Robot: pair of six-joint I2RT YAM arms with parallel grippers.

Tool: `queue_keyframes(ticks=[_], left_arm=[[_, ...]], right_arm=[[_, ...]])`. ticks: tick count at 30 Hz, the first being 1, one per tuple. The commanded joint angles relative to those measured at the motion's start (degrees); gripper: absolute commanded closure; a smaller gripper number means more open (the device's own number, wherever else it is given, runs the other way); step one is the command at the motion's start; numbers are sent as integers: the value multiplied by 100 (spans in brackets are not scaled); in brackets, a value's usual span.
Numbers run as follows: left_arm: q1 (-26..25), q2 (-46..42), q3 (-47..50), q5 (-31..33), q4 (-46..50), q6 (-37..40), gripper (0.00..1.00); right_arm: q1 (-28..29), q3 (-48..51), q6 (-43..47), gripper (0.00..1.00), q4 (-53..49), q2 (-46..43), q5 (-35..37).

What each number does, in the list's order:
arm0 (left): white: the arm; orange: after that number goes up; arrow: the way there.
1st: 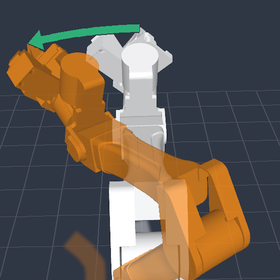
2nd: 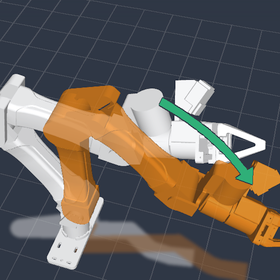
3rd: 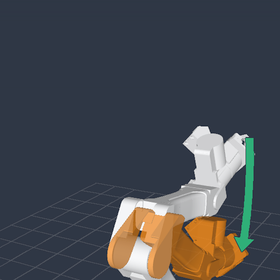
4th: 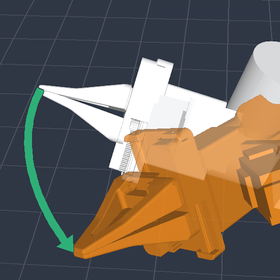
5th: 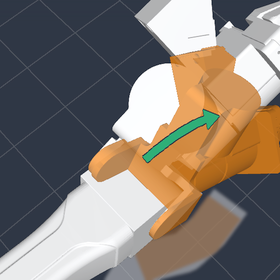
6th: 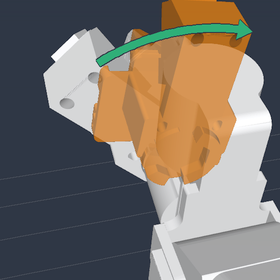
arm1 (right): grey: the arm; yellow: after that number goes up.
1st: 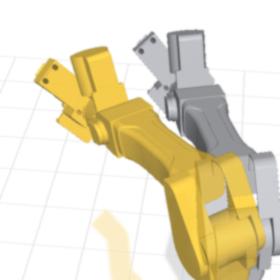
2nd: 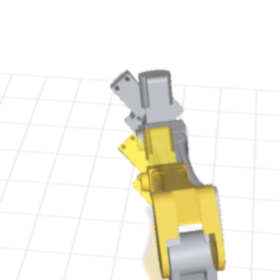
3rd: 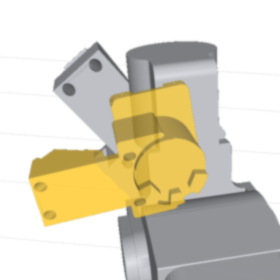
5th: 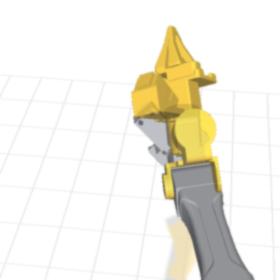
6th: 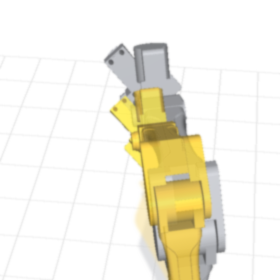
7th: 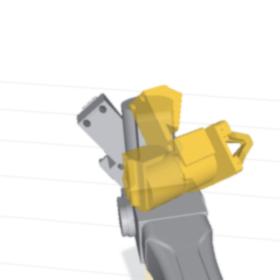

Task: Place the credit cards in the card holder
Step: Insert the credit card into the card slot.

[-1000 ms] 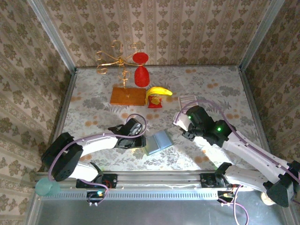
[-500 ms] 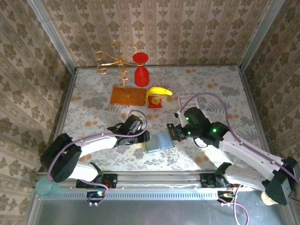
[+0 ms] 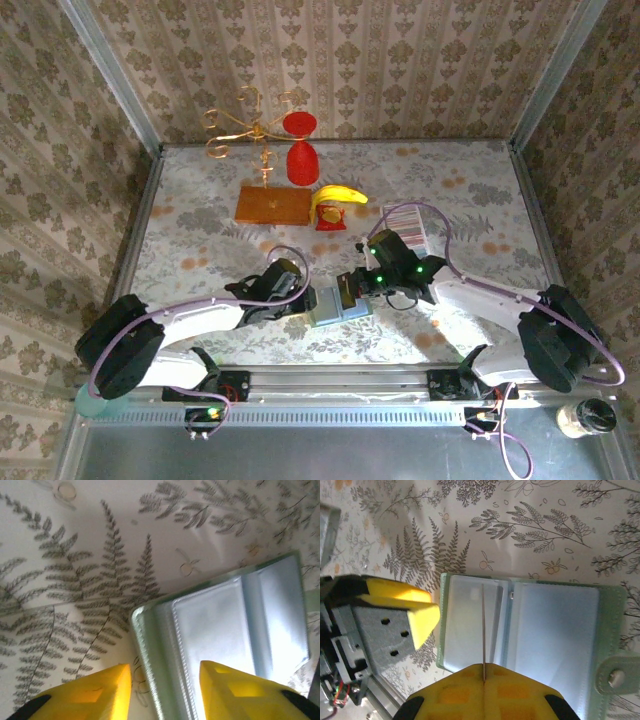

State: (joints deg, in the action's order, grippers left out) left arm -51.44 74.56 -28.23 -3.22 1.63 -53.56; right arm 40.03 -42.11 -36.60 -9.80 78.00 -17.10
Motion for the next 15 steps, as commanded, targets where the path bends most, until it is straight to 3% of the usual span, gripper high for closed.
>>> queue_keyframes(ticks=[1, 15], left_arm=[[-150, -3, -26, 16, -141, -122, 63], [-304, 654, -42, 155, -69, 54, 66]], right_arm=[[21, 131, -383, 100, 567, 260, -215], [-82, 545, -703, 100, 1242, 621, -425]])
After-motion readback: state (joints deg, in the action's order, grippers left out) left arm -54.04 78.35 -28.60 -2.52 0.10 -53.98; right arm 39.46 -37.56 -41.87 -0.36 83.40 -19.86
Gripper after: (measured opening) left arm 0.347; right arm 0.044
